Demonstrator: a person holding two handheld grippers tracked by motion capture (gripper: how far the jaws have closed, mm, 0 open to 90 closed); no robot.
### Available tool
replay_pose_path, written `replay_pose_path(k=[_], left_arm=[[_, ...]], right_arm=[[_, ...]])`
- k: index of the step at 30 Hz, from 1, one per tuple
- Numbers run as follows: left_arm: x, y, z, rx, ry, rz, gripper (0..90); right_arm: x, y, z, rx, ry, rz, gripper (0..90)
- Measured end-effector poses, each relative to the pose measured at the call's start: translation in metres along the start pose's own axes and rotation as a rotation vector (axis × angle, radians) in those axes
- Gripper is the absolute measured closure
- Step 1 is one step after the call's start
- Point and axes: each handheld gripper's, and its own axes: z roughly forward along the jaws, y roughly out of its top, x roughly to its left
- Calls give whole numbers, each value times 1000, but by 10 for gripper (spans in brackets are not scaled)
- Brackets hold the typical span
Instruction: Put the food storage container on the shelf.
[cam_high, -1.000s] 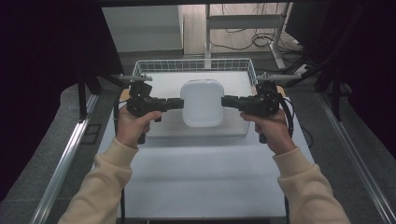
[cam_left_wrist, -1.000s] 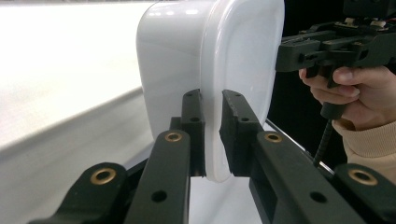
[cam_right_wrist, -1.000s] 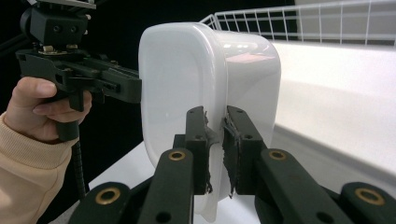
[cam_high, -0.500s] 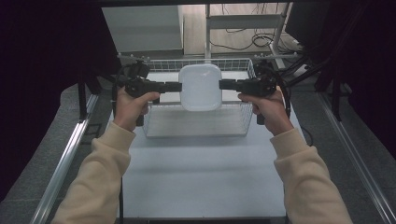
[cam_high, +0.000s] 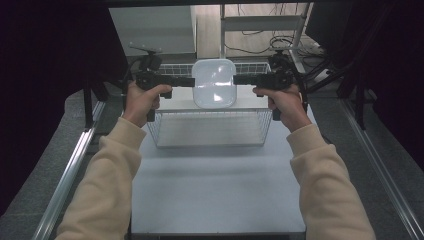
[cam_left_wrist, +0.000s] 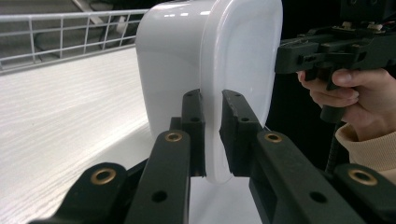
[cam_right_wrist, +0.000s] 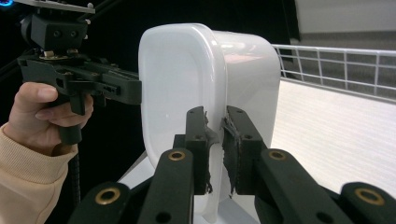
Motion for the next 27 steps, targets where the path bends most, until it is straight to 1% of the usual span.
replay_pose_path(k=[1,2,3,4,5,6,7,8,9,10,11,13,14,15,16,17,18,19,20,21,22,23,24,25,26,27], left_arm=[[0,0,0,0,0,0,807],[4,2,3,8,-1,-15,807],[9,3,6,13,0,-30,807],[14,5,10,24,-1,-43,807],[14,5,10,24,-1,-43,807],[22,6,14,39,1,-61,807],[22,6,14,39,1,-61,807],[26,7,18,45,0,-76,807],[29,7,20,48,-5,-89,808],[36,9,22,31,-37,-120,809],[36,9,22,31,-37,-120,809],[43,12,24,26,-57,-155,808],[47,13,25,25,-71,-181,805],[50,15,27,23,-76,-202,799],[58,18,30,29,-80,-245,791],[61,19,32,26,-88,-274,787],[61,19,32,26,-88,-274,781],[64,20,34,24,-92,-293,781],[67,21,35,27,-89,-309,762],[69,21,37,27,-88,-322,762],[72,22,38,25,-93,-338,751],[75,22,40,25,-97,-350,751],[78,22,41,21,-104,-367,742],[81,22,42,20,-112,-380,742],[85,22,44,13,-123,-397,739],[90,21,47,-2,-139,-423,734]], right_arm=[[0,0,0,0,0,0,802],[-3,1,2,8,-1,15,801],[-7,3,5,16,-6,27,801],[-14,5,10,34,-13,52,799],[-14,5,10,34,-13,52,799],[-21,7,15,45,-17,80,797],[-21,7,15,45,-17,80,797],[-24,7,17,49,-18,89,796],[-32,8,23,64,-25,115,791],[-35,9,24,59,-20,130,790],[-35,9,24,59,-20,130,790],[-42,11,27,61,-3,172,784],[-48,15,31,69,2,211,778],[-50,16,33,72,0,223,772],[-53,19,35,78,-3,237,765],[-54,21,38,83,-9,249,756],[-56,22,40,91,-20,265,748],[-56,22,40,91,-20,265,748],[-63,24,46,96,-26,310,740],[-63,24,46,96,-26,310,740],[-67,25,49,97,-26,342,734],[-67,25,49,97,-26,342,734],[-71,25,52,89,-22,376,733],[-71,25,52,89,-22,376,733],[-73,25,53,87,-20,389,732],[-77,24,55,76,-14,423,729]])
